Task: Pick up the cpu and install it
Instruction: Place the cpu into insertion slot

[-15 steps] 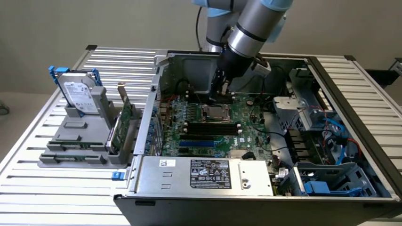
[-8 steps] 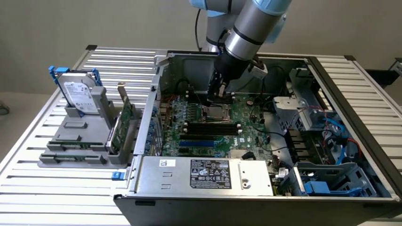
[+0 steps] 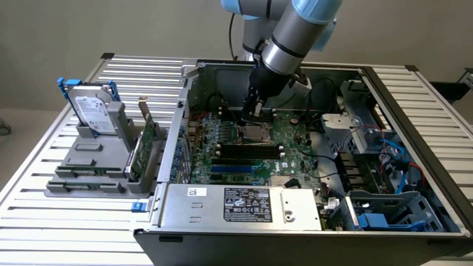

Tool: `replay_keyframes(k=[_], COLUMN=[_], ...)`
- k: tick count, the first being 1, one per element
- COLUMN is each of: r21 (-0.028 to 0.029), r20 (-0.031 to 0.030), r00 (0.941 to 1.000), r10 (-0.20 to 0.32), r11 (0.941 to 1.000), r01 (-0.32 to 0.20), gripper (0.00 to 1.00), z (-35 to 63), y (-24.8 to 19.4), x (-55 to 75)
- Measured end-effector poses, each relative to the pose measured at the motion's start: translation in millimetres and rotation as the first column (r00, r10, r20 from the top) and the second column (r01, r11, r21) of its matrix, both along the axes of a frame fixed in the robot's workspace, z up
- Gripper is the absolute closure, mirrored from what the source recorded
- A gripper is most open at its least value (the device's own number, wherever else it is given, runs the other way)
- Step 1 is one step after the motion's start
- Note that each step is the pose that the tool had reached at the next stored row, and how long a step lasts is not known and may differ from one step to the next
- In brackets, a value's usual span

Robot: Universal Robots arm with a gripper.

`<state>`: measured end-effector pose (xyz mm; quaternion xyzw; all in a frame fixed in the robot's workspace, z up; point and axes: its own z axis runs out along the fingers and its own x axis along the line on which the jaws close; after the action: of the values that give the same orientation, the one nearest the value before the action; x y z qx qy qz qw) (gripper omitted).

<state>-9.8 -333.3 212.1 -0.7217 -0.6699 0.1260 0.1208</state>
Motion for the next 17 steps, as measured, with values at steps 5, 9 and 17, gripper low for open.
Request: replay_keyframes(k=[5,9,17], r21=[0.0040,0.0049,0.0052], r20=[0.0001,0.0000,0.0000], r00=[1.0000,1.0000,1.0000], r10=[0.000,0.000,0.000], r11=[1.0000,1.0000,1.0000], r01=[0.000,0.000,0.000], gripper=[0.89,0.89,0.89], z=[-5.2,-7.9,-13.3], y=[0.0,0.0,0.0], x=[-0.7,-0.9,-1.1])
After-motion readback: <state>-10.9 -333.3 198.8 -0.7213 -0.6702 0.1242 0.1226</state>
